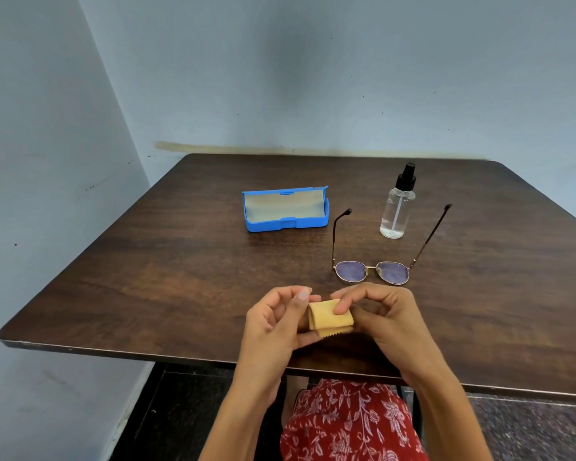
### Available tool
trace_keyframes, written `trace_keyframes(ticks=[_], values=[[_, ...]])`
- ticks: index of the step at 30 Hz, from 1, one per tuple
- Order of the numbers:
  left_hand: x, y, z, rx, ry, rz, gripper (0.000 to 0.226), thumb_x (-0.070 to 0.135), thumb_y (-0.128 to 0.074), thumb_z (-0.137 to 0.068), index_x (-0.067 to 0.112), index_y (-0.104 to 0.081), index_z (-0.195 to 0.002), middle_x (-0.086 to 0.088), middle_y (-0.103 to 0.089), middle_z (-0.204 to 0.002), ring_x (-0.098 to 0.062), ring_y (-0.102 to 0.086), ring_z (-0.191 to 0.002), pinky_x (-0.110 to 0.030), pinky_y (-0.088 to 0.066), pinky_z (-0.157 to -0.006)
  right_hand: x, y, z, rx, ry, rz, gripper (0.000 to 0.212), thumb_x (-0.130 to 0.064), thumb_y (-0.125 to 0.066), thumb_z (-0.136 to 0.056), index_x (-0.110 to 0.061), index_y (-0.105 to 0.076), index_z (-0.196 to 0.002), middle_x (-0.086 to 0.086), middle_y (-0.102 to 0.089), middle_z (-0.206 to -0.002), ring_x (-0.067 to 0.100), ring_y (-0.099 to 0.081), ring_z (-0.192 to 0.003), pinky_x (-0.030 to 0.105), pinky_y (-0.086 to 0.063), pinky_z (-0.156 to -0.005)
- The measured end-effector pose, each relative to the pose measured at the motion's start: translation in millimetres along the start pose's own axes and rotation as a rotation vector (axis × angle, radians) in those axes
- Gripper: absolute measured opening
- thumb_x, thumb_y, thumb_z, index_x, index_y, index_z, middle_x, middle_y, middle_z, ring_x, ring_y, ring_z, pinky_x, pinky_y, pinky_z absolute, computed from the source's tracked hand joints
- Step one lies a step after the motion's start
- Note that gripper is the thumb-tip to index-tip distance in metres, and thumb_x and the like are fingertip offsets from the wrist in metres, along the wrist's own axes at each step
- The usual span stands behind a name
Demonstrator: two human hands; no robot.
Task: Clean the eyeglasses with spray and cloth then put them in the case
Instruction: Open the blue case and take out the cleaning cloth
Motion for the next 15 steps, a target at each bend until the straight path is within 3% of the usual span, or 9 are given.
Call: trace_keyframes(ticks=[4, 7, 9, 11, 15], values=[[-4, 6, -2, 0.071, 0.019, -0.019, 0.015, 0.002, -0.068, -0.077, 0.005, -0.063, -0.091, -0.012, -0.073, -0.091, -0.021, -0.071, -0.086, -0.030, -0.059, -0.066, 2, 0, 0, 0.028, -0.023, 0.083, 0.041, 0.012, -0.050, -0.086, -0.016, -0.073, -0.067, -0.003, -0.072, -0.092, 0.017, -0.068, -0.085, 0.032, -0.054, -0.075], [-6, 11, -4, 0.102, -0.004, -0.030, 0.013, -0.004, -0.067, -0.076, 0.005, -0.062, -0.084, -0.009, -0.074, -0.089, -0.019, -0.071, -0.085, -0.027, -0.058, -0.065, 10, 0, 0, 0.044, -0.108, 0.006, 0.034, 0.002, -0.049, -0.091, -0.011, -0.075, -0.075, -0.001, -0.073, -0.091, 0.016, -0.069, -0.087, 0.026, -0.056, -0.073], [-6, 12, -5, 0.105, -0.037, -0.078, 0.010, -0.002, -0.068, -0.077, 0.005, -0.065, -0.083, -0.008, -0.074, -0.088, -0.018, -0.071, -0.086, -0.027, -0.058, -0.068, 9, 1, 0, 0.050, -0.107, 0.056, 0.021, -0.007, -0.058, -0.089, -0.015, -0.076, -0.082, -0.003, -0.074, -0.090, 0.012, -0.069, -0.087, 0.023, -0.055, -0.074], [-3, 11, -6, 0.101, -0.086, -0.213, 0.012, 0.001, -0.070, -0.077, 0.010, -0.069, -0.085, -0.005, -0.075, -0.086, -0.015, -0.071, -0.084, -0.025, -0.057, -0.071, 5, 3, 1, 0.069, -0.052, 0.192, 0.010, -0.013, -0.070, -0.081, -0.020, -0.075, -0.086, -0.009, -0.073, -0.090, 0.002, -0.068, -0.085, 0.016, -0.052, -0.072], [6, 6, -5, 0.100, -0.223, -0.508, 0.026, 0.003, -0.072, -0.077, 0.025, -0.070, -0.090, 0.004, -0.072, -0.096, -0.004, -0.068, -0.090, -0.011, -0.051, -0.072, 5, 1, 0, 0.128, 0.020, 0.394, 0.015, -0.013, -0.075, -0.077, -0.021, -0.075, -0.089, -0.016, -0.068, -0.095, -0.008, -0.064, -0.085, 0.007, -0.047, -0.072]])
Point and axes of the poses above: each hand's wrist, its own z-axis away from the middle knuckle, its own y-axis out of the back of the hand, x = y × z, the point moved 9 cm from there along -z, towards the middle knuckle
